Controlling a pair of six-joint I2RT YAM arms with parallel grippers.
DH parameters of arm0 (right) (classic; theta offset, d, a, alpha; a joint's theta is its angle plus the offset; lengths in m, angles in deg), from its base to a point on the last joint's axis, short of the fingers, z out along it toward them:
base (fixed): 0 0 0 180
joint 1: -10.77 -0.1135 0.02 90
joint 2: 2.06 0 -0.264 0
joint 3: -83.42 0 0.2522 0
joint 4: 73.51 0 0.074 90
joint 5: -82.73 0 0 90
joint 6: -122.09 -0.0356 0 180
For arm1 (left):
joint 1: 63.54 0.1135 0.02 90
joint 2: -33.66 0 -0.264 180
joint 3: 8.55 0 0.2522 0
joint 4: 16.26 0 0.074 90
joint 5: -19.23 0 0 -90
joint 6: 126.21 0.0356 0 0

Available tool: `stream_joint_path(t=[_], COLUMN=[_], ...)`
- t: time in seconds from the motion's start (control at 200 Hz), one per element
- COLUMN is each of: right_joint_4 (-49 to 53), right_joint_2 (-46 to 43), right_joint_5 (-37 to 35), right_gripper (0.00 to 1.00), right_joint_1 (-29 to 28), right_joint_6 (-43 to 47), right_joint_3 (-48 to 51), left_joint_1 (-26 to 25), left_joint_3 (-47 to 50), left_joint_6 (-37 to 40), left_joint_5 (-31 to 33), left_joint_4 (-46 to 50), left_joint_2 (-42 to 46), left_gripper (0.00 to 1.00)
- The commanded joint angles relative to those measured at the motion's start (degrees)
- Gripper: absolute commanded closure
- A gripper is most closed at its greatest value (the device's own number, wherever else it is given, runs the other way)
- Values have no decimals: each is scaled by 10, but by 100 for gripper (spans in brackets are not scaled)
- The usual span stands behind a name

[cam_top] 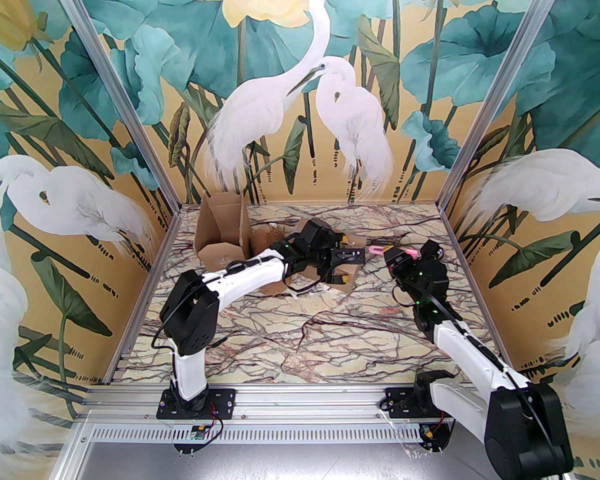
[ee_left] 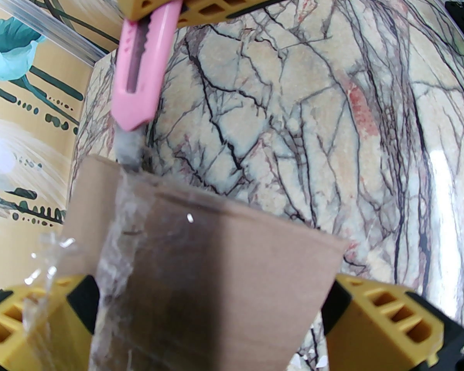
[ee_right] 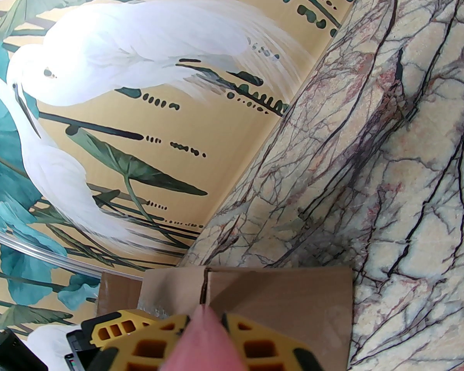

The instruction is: Unpack the express box

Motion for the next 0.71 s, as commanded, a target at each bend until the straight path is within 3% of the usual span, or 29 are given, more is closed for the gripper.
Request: stream_joint_path(t=[0.0, 0.12, 0.42, 0.7], right_joint_4=[-5, 0, 26, 36], right_joint_2=[-4, -3, 2, 20], right_joint_5=[99, 118, 101, 99], right_gripper=[100, 100, 100, 100], right_joint_1=[-11, -11, 17, 30], right_joint_6=[-25, -19, -42, -47], right_joint_3=[5, 1, -9, -31], left_joint_1=[5, 6, 15, 15], left_joint_3=[-32, -42, -28, 9], left_joint_6=[-18, -21, -15, -16], left_joint_5=[44, 37, -58, -56], left_joint_4=[-61, -46, 18, 4], left_joint_2=[-18, -22, 1, 42], left_gripper=[0, 0, 0, 1])
